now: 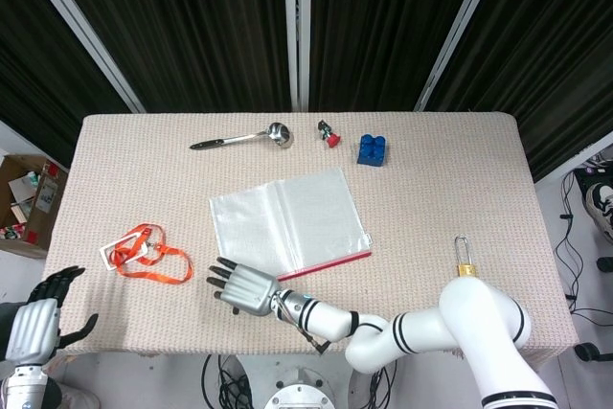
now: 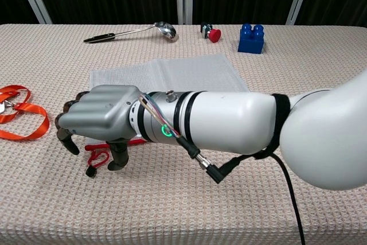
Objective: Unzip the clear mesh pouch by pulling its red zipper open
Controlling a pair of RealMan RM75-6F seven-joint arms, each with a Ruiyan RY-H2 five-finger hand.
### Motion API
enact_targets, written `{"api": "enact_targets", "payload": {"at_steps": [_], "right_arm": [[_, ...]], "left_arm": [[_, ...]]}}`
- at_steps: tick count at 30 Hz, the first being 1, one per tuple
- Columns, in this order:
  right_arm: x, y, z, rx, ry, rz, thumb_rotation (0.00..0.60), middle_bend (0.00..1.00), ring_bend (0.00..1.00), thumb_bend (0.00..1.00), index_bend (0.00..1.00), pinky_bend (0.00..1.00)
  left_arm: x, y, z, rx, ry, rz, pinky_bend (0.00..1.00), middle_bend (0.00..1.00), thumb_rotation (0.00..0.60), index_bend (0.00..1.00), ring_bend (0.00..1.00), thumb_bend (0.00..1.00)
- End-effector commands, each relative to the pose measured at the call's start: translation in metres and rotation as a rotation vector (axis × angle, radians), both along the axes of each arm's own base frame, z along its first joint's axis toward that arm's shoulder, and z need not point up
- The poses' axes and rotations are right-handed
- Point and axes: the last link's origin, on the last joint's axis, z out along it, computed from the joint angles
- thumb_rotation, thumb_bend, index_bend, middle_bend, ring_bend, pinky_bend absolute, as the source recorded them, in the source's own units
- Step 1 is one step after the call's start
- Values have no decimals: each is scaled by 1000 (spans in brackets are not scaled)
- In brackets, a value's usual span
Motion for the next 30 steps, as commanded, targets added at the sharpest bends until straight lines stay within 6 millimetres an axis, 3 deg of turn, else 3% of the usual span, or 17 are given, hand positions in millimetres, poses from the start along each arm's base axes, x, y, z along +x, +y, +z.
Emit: {"api": "enact_targets", "payload": {"at_steps": [1,16,30], "right_arm": [[-2,-1,-10,-10,-20,28,600,114,0,152,387,0],[-4,-7,-25,-22,-25,55,600,125,0,189,453,0],[-1,-10,-28,-30,-27,57,600,149,0,329,528,0]], "left_arm": [[0,0,0,-2,-4,1,154,137,600,177,112,239],[-3,-2,1,7,-32,5,154,137,600,175,112,238],[-4,-2,0,6,-40,6,155,136,600,172,112,238]]}}
